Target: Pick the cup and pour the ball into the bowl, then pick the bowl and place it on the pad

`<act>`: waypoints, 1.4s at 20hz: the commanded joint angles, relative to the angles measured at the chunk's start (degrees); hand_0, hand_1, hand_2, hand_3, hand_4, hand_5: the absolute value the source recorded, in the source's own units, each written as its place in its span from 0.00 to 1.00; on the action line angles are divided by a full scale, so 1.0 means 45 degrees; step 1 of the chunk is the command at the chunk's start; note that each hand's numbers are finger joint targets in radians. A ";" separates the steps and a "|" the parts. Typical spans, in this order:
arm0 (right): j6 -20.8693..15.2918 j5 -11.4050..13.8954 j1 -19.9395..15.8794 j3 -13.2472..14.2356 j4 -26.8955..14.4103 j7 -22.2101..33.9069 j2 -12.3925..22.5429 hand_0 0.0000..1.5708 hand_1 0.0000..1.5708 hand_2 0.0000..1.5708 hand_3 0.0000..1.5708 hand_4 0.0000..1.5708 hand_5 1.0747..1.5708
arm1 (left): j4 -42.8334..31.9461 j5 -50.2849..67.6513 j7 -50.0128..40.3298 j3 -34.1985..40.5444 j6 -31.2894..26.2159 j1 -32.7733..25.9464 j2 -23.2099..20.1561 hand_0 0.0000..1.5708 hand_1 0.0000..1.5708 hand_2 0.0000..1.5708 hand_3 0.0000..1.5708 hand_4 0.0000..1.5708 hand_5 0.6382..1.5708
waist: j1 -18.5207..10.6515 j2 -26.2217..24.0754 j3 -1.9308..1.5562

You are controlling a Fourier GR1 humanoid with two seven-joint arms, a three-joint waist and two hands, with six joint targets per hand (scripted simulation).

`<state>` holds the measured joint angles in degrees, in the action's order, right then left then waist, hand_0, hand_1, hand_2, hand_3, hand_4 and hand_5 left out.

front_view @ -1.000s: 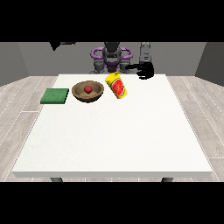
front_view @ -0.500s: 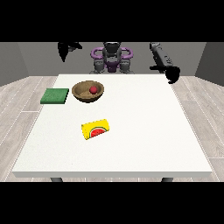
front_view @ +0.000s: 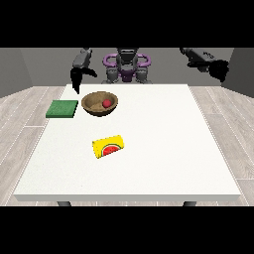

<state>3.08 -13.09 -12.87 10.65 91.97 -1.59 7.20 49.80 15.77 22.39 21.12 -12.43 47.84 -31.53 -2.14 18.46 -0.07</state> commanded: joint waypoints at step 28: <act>0.1796 -0.0769 -0.3013 0.2248 -1.0146 -0.4889 0.0982 0.00 0.00 0.00 0.00 0.18 0.99 | 0.2035 0.1696 -0.4378 0.0539 -0.0856 0.3052 -0.3278 0.00 0.00 0.00 0.00 0.00 0.95 | -0.0796 0.1354 -0.0020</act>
<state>11.34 -15.90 -24.43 18.86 54.01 -23.23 10.92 57.22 22.33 4.92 23.50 -15.92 60.38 -45.25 -3.36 20.98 1.77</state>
